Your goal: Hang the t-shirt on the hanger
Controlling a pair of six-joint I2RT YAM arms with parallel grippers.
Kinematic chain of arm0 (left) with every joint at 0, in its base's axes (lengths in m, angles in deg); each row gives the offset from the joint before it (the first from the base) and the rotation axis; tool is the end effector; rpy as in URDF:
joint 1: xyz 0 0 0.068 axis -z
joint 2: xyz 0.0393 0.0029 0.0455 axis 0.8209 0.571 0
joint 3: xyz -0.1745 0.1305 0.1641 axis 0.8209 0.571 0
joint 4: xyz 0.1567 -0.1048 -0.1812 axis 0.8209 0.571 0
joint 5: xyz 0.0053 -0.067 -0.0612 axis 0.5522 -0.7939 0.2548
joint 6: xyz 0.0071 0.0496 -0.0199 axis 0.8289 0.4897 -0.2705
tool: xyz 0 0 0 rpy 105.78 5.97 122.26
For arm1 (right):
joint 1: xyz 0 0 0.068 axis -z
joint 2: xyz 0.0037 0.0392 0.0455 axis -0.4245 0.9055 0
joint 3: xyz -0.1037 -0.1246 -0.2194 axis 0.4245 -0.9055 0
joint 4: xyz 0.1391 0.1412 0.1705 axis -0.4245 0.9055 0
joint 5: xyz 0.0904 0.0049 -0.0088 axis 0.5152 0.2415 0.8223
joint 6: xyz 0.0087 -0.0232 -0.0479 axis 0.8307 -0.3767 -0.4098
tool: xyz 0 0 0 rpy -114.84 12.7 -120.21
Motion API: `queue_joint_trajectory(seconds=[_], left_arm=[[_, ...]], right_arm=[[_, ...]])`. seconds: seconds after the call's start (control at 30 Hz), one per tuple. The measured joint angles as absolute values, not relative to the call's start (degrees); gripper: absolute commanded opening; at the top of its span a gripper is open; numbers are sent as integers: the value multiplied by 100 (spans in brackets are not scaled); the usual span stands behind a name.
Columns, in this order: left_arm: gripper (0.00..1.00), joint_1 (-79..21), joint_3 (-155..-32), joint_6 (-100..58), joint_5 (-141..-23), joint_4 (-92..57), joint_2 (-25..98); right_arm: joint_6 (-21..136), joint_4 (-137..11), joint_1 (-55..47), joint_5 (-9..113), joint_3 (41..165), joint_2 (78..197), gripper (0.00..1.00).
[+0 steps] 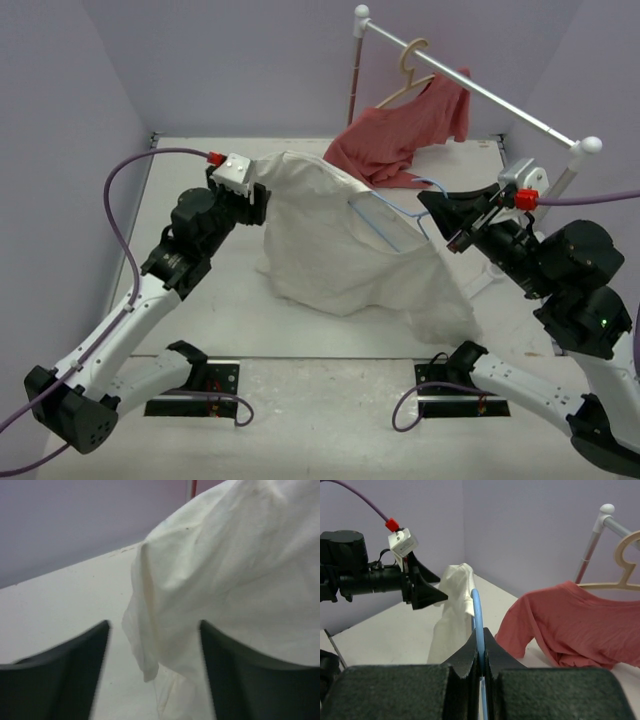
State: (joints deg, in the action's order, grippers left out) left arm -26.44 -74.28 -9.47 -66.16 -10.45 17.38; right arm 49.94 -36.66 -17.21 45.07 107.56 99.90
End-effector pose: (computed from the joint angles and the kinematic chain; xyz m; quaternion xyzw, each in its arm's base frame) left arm 0.2018 -0.1052 0.3650 0.1425 0.7401 -0.1161 0.6469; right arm 0.0725 0.0669 0.5079 -0.2425 0.5979 0.2789 0.7113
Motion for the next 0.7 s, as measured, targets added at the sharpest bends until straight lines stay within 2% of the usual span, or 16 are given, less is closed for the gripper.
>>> queue_joint_trajectory(seconds=[0.27, 0.37, 0.5, 0.7], left_arm=[[100, -2665, -7550, -971, -7845, -1385, 629], [100, -2674, -8072, -1125, -8877, -1610, 504], [100, -2642, -9007, -1297, -10849, -2108, 1152], [100, -2401, -9593, -1171, -12694, -2146, 2590]], right_arm=[[4980, -3328, -1700, 4486, 11372, 10893, 0], [5175, -3020, -1671, 4585, 11655, 11332, 0], [5320, -2612, -1650, 5061, 12257, 11878, 0], [5308, -2328, -1645, 5832, 12854, 12130, 0]])
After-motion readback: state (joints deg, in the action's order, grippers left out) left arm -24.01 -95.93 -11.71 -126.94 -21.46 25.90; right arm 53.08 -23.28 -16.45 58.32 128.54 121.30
